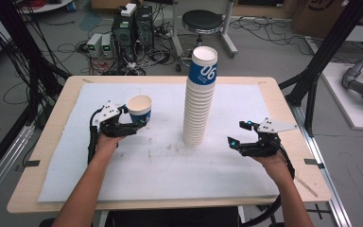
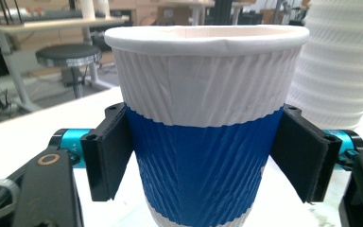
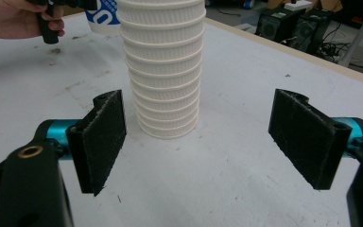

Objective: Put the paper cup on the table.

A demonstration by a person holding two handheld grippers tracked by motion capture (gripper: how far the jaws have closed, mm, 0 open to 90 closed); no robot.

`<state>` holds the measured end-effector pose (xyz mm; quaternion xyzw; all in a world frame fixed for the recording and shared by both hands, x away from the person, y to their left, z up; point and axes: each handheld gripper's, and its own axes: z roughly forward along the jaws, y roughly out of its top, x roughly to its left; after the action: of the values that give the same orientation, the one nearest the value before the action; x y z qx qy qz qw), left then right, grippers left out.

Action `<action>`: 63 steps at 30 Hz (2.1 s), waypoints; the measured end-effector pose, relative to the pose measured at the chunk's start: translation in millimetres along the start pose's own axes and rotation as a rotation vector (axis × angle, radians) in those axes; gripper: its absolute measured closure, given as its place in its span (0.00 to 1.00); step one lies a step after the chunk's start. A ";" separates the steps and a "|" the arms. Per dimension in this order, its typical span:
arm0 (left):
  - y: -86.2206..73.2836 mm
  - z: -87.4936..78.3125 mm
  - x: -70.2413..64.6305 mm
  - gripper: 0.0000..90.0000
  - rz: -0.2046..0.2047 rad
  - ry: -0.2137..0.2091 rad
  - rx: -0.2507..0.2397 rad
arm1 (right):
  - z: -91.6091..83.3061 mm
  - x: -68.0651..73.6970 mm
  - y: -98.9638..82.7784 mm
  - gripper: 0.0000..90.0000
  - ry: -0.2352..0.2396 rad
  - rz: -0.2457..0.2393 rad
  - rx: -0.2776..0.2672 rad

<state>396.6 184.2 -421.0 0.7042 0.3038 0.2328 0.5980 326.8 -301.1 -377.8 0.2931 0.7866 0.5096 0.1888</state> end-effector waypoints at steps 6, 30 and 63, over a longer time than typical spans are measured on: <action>-12.3 8.7 7.4 0.29 -0.026 0.029 0.097 | -0.3 -0.4 -0.1 0.22 0.003 -0.002 0.000; -24.6 -5.2 -3.0 0.26 -0.045 0.050 0.287 | 0.7 -0.7 -2.3 0.22 0.000 0.004 0.018; 4.4 -80.6 3.9 0.19 -0.133 0.006 -0.111 | -12.6 -16.4 -9.8 0.22 -0.134 0.042 -0.006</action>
<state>344.4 243.0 -402.6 0.6474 0.3386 0.2112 0.6493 329.0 -323.6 -381.6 0.3423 0.7645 0.4950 0.2312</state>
